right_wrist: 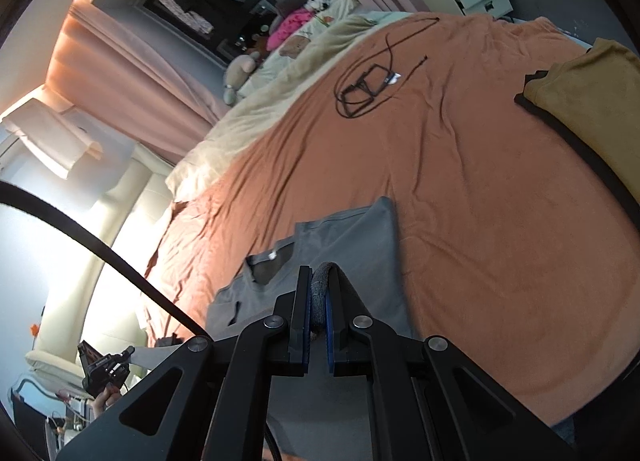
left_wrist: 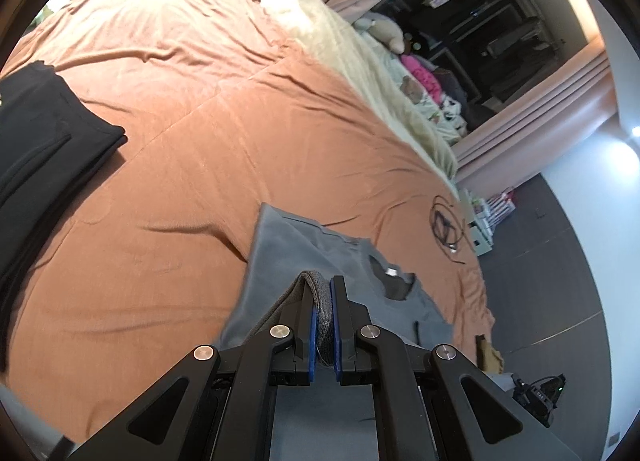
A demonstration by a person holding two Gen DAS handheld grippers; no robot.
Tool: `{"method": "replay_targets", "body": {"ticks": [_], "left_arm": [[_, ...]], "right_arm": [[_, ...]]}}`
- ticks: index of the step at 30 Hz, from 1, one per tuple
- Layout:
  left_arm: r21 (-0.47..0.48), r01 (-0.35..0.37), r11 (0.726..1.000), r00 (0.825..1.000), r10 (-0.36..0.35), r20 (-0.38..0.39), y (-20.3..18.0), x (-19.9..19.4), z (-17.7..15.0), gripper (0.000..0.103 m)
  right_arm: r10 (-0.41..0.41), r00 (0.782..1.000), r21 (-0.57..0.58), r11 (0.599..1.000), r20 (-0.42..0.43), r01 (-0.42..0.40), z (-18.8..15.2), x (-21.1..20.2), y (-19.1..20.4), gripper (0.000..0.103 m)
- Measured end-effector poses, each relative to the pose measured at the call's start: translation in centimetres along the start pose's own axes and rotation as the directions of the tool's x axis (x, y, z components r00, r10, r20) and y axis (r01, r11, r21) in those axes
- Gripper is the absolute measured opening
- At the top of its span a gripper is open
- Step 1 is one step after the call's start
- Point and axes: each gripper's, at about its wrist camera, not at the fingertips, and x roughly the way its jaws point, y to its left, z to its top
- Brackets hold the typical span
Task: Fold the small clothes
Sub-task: 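Lower the held hem onto the collar area with both tools, then open both tools to release the hem on the folded shirt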
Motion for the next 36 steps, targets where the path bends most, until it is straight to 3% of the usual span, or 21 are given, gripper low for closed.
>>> {"method": "replay_targets", "body": {"ticks": [8,19,26,30,31,32,33,34,35,36], "left_arm": [[0.004,-0.074,0.997,0.996,0.074,-0.053,0.6,5.9,2.4,0.006],[0.027,-0.179,0.983,0.975,0.181,-0.127,2.3,13.1,4.5,0.006],[0.024,-0.175,0.984,0.97,0.176,-0.169,4.0,16.8,4.5,0.007],[0.036,-0.19,0.981,0.955,0.193,-0.223,4.7,18.2,4.4,0.009],[0.041,-0.191,0.981,0.953,0.195,-0.232,4.7,18.1,4.4,0.013],[0.059,-0.202,0.978,0.95,0.21,-0.229,4.6,17.8,4.3,0.023],[0.082,-0.22,0.972,0.947,0.233,-0.219,4.3,17.5,4.3,0.031],[0.116,-0.242,0.963,0.944,0.261,-0.201,3.9,17.0,4.3,0.048],[0.142,-0.249,0.958,0.944,0.273,-0.185,3.6,16.5,4.3,0.062],[0.161,-0.248,0.955,0.945,0.274,-0.176,3.4,16.2,4.3,0.066]], "right_arm": [[-0.082,0.996,0.014,0.996,-0.042,0.082,1.6,4.3,0.6,0.002],[-0.172,0.98,0.01,0.985,-0.097,0.174,2.9,8.1,1.2,0.002],[-0.248,0.963,0.028,0.967,-0.107,0.252,2.4,9.7,0.6,0.002],[-0.294,0.948,0.017,0.954,-0.123,0.298,1.8,10.0,1.3,0.004],[-0.301,0.946,0.007,0.953,-0.125,0.304,1.6,9.9,1.6,0.007],[-0.322,0.938,-0.013,0.946,-0.127,0.323,1.4,9.6,2.0,0.009],[-0.346,0.93,-0.035,0.938,-0.125,0.345,1.3,9.2,2.4,0.021],[-0.366,0.923,-0.063,0.93,-0.119,0.361,1.2,8.7,3.0,0.043],[-0.372,0.922,-0.086,0.927,-0.109,0.364,1.0,8.1,3.4,0.055],[-0.377,0.921,-0.108,0.924,-0.096,0.367,0.9,7.6,3.9,0.067]]}}
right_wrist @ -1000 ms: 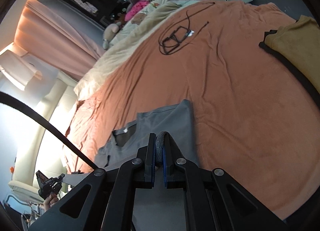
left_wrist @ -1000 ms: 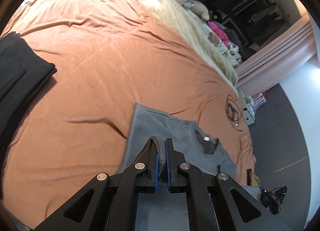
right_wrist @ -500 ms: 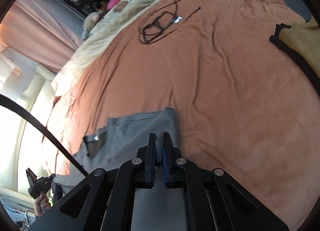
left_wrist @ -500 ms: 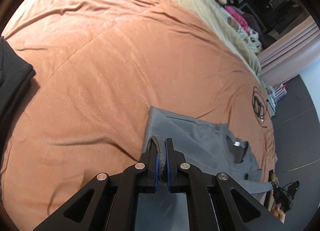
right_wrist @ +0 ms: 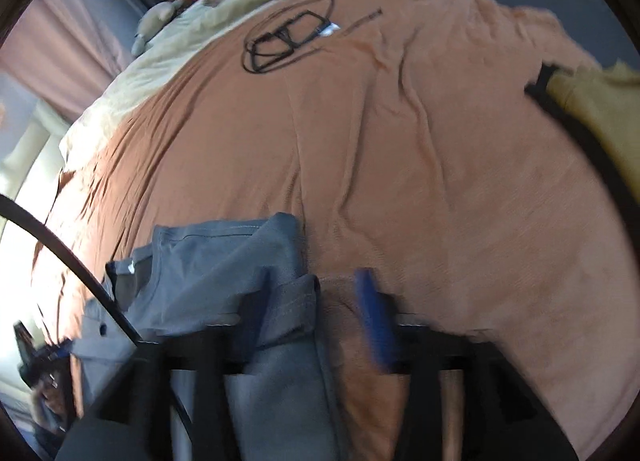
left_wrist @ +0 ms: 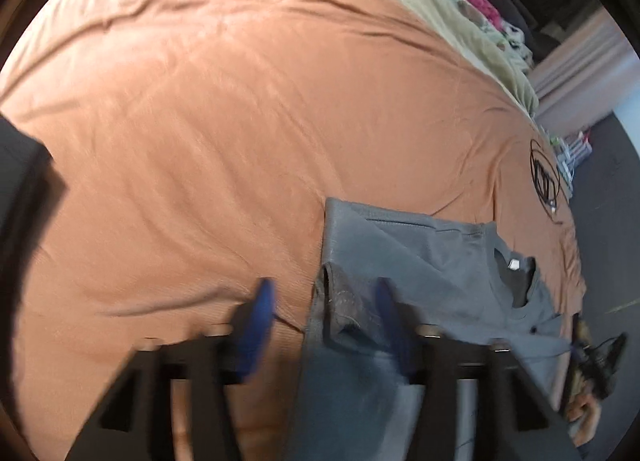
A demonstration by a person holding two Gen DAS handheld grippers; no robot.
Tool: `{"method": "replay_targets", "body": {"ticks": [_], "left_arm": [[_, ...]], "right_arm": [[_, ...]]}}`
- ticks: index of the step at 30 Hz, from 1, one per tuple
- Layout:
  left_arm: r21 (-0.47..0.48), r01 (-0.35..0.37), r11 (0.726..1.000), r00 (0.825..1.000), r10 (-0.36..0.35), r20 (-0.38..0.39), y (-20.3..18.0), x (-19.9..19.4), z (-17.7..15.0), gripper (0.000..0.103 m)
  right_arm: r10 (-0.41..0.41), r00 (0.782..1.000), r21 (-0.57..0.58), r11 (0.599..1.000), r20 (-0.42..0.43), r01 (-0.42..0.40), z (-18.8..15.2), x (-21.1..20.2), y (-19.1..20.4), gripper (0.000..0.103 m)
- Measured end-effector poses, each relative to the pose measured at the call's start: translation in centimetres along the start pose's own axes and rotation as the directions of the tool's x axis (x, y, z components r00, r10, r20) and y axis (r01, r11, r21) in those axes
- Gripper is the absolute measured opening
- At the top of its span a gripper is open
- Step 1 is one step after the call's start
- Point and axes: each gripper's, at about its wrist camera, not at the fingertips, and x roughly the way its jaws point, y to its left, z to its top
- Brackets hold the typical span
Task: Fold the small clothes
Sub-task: 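Open both tools to release the hem on the folded shirt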
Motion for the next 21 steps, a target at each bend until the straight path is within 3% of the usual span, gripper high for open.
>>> {"method": "replay_targets", "body": {"ticks": [5,8,11,17,21], "left_arm": [[0.112,-0.037,0.993,0.999,0.039,-0.018,-1.2,-1.1,-0.8,0.071],[0.209,-0.067,0.976,0.996,0.078,-0.045,-2.4,-0.9,-1.7,0.071],[0.282,-0.098,0.954,0.989,0.126,-0.08,-3.3,-0.2,-2.7,0.071],[0.364,-0.131,0.922,0.977,0.182,-0.111,-4.4,1.5,-3.9,0.071],[0.407,-0.181,0.895,0.959,0.252,-0.127,-4.9,3.3,-4.3,0.071]], "right_arm": [[-0.036,0.999,-0.126,0.992,-0.025,0.032,-1.6,-1.9,1.4,0.068],[-0.045,0.997,-0.184,0.982,-0.06,0.033,-2.7,-2.3,2.1,0.077],[-0.068,0.995,-0.242,0.969,-0.076,0.047,-3.8,-2.9,2.7,0.079],[-0.088,0.988,-0.34,0.939,-0.128,0.04,-4.4,-2.2,4.7,0.079],[-0.137,0.977,-0.397,0.916,-0.16,0.063,-5.0,-1.0,5.8,0.079]]}}
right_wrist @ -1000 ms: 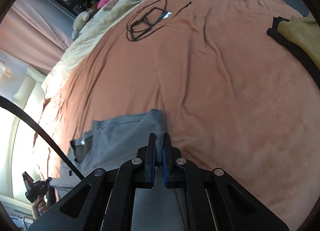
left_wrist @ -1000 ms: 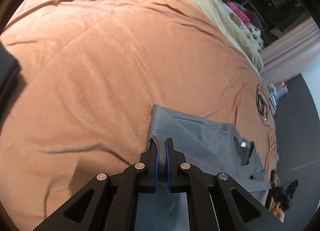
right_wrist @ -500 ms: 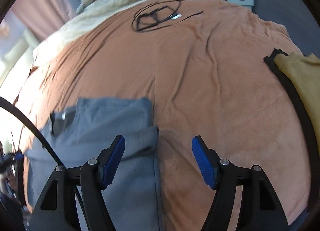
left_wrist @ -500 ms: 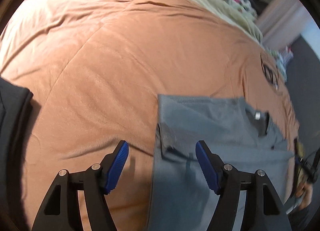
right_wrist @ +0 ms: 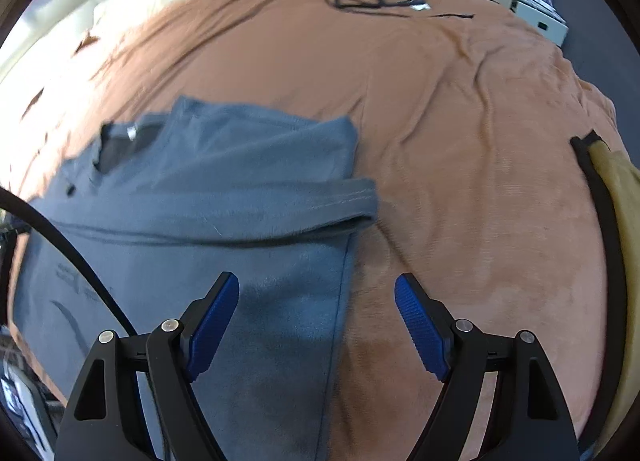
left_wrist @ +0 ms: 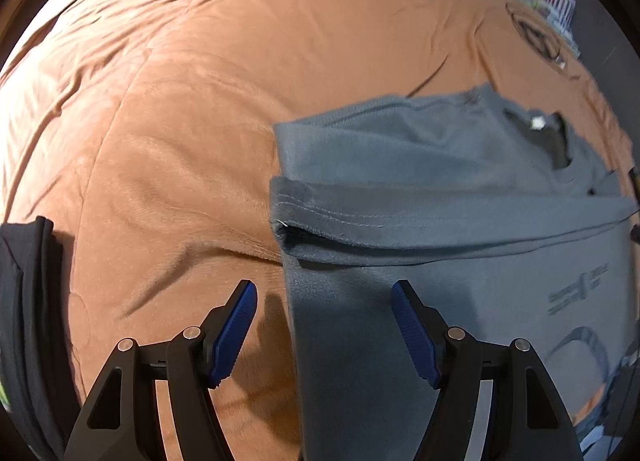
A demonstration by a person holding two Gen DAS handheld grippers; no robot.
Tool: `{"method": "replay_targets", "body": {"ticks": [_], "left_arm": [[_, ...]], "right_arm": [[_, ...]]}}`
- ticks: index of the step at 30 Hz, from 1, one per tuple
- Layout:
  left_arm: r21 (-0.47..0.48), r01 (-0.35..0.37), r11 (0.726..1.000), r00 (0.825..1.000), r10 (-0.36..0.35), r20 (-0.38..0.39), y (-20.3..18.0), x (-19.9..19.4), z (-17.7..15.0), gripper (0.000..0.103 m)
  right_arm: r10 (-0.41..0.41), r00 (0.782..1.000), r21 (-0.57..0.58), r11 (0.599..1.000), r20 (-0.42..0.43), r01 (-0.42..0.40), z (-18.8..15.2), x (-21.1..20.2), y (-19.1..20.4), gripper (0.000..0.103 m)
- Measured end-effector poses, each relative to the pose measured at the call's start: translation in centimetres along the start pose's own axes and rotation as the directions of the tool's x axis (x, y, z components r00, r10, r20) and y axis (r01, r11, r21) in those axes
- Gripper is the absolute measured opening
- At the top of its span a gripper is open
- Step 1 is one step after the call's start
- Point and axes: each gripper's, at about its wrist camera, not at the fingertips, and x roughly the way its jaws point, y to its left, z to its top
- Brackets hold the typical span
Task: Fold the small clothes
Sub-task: 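Open both tools to release the hem on the folded shirt, then pinch the folded edge with the right tool while the left tool pinches it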
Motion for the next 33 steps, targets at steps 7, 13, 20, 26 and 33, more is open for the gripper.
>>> {"method": "replay_targets", "body": {"ticks": [7,13,20,26,33], "left_arm": [[0.012,-0.054,0.998,0.998,0.055,-0.021,-0.3,2.4,1.8,0.071],[-0.039,-0.053,0.998,0.998,0.054,0.019,0.7,2.7,4.5,0.071],[-0.143,-0.026,0.989,0.998,0.033,0.049,2.7,2.9,6.9,0.07],[-0.204,0.103,0.973,0.986,-0.074,0.148,4.6,0.8,7.2,0.066],[-0.174,0.177,0.969,0.976,-0.151,0.155,5.1,0.3,6.3,0.062]], "right_arm": [[-0.05,0.998,-0.005,0.999,-0.027,0.05,2.4,3.2,0.5,0.079],[-0.069,0.998,0.042,0.997,-0.008,0.069,4.5,4.8,-0.4,0.079],[-0.109,0.993,0.119,0.988,0.044,0.103,6.6,5.7,-1.2,0.079],[-0.03,0.992,0.19,0.982,0.125,0.005,6.3,4.0,-2.3,0.073],[0.076,0.983,0.202,0.973,0.167,-0.109,4.6,2.0,-3.8,0.066]]}}
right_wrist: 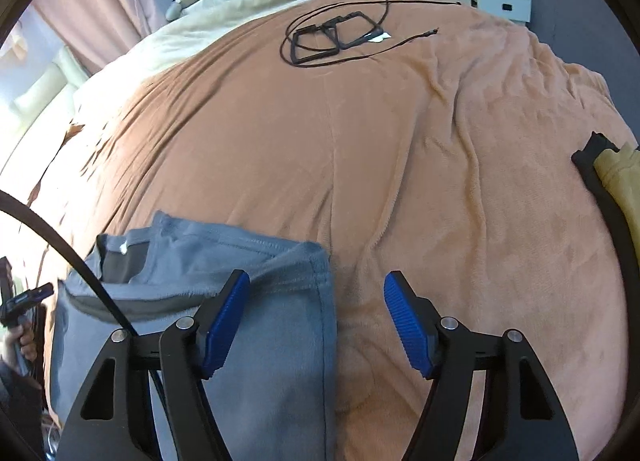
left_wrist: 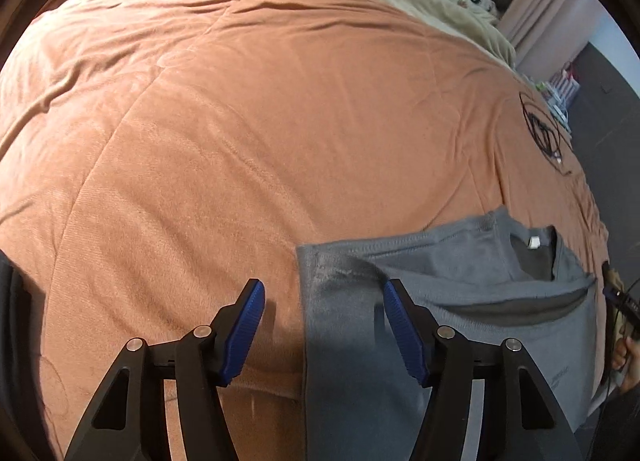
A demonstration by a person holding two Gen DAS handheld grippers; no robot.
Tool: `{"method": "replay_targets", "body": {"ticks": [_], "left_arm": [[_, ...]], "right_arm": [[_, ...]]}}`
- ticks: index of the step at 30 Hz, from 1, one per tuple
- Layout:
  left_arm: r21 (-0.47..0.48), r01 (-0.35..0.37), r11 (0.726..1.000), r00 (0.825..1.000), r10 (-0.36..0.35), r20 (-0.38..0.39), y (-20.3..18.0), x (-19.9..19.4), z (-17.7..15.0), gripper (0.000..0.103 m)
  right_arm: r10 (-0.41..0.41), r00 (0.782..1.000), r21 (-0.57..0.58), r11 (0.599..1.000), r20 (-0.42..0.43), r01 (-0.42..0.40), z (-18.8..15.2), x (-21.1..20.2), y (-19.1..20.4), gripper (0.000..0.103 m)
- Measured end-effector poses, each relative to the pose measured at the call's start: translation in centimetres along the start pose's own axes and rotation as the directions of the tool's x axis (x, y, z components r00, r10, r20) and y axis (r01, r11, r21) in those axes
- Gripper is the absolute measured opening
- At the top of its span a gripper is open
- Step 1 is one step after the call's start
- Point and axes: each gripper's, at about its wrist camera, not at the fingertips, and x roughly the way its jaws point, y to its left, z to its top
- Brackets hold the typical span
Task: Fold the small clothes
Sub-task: 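Pinch the folded edge with the right tool while the left tool pinches it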
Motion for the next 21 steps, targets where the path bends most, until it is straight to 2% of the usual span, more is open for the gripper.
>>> {"method": "replay_targets", "body": {"ticks": [3,5,7,9,11,13,15,21], "left_arm": [[0.008,-0.008,1.0,1.0,0.008,-0.023,-0.5,0.6,-0.9,0.054],[0.005,-0.003,1.0,0.999,0.003,-0.043,-0.7,1.6,-0.9,0.039],[0.0,-0.003,1.0,0.998,0.003,-0.066,-0.8,2.5,-1.2,0.03],[0.008,-0.017,1.0,0.998,0.018,-0.058,-1.1,2.6,-1.4,0.026],[0.02,-0.027,0.999,0.998,0.028,-0.053,-1.4,2.3,-1.3,0.016],[0.02,-0.031,0.999,0.998,0.031,-0.047,-1.3,1.8,-1.3,0.014],[0.01,-0.03,1.0,0.999,0.03,-0.037,-1.2,1.1,-1.5,0.013],[-0.011,-0.042,0.999,0.999,0.042,-0.004,-1.3,-0.9,-2.3,0.011]], "right_arm": [[0.0,1.0,-0.038,0.999,-0.015,0.0,-0.7,0.2,-0.2,0.061],[-0.005,0.999,-0.047,0.999,-0.038,0.003,-0.9,0.9,-0.4,0.054],[-0.008,0.999,-0.048,0.999,-0.048,0.006,-1.0,1.7,-0.3,0.046],[-0.01,0.999,-0.052,0.999,-0.049,0.007,-0.6,2.1,-0.1,0.041],[-0.017,0.999,-0.057,0.998,-0.046,0.015,-0.2,2.7,0.1,0.031],[-0.034,0.999,-0.062,0.998,-0.037,0.032,0.2,2.8,0.2,0.013],[-0.042,0.999,-0.063,0.997,-0.022,0.04,0.3,2.7,0.5,0.008],[-0.091,0.996,-0.064,0.994,-0.006,0.091,-0.3,1.3,1.6,0.005]]}}
